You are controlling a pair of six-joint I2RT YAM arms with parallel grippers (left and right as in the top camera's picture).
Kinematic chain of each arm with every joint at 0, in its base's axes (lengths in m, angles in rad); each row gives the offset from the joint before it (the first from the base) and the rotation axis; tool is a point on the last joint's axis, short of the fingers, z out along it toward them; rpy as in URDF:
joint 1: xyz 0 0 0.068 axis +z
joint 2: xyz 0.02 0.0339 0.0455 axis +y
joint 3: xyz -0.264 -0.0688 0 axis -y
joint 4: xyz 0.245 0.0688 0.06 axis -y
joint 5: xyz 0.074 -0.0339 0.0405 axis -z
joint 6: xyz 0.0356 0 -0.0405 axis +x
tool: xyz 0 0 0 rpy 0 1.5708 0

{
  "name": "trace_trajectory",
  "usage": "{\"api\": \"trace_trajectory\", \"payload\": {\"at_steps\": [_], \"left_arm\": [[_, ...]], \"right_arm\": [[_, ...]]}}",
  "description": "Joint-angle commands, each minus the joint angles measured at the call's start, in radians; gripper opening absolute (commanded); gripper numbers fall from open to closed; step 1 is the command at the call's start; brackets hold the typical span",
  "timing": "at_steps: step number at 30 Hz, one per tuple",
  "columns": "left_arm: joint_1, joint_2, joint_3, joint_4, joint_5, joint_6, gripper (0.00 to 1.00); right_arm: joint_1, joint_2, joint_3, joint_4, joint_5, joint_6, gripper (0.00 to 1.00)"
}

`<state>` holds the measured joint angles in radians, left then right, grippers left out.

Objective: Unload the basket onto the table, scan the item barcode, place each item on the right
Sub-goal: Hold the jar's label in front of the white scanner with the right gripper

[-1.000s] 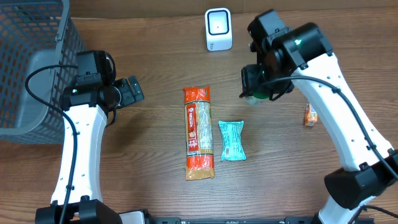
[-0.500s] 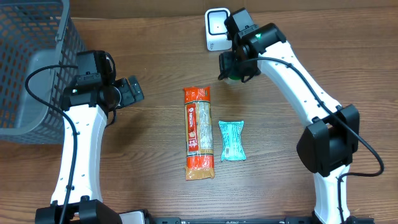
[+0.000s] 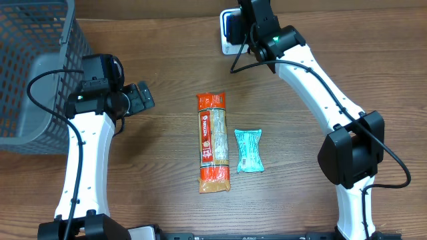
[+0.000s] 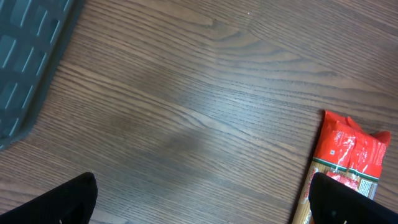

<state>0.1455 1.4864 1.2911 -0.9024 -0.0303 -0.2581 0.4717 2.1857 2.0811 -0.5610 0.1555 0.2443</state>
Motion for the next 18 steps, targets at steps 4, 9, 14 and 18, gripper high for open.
{"api": "trace_trajectory", "payload": {"at_steps": [4,9,14,18], "left_arm": [[-0.002,0.0,0.005,0.0,0.004,0.011,1.0],[-0.002,0.0,0.005,0.0,0.004,0.011,1.0],[-0.002,0.0,0.005,0.0,0.004,0.011,1.0],[-0.002,0.0,0.005,0.0,0.004,0.011,1.0]], "right_arm": [[-0.002,0.071,0.015,0.157,0.067,-0.079,0.36],[-0.003,0.16,0.014,0.315,0.098,-0.119,0.36],[-0.003,0.214,0.014,0.464,0.098,-0.118,0.36],[-0.003,0.229,0.014,0.545,0.098,-0.118,0.36]]}}
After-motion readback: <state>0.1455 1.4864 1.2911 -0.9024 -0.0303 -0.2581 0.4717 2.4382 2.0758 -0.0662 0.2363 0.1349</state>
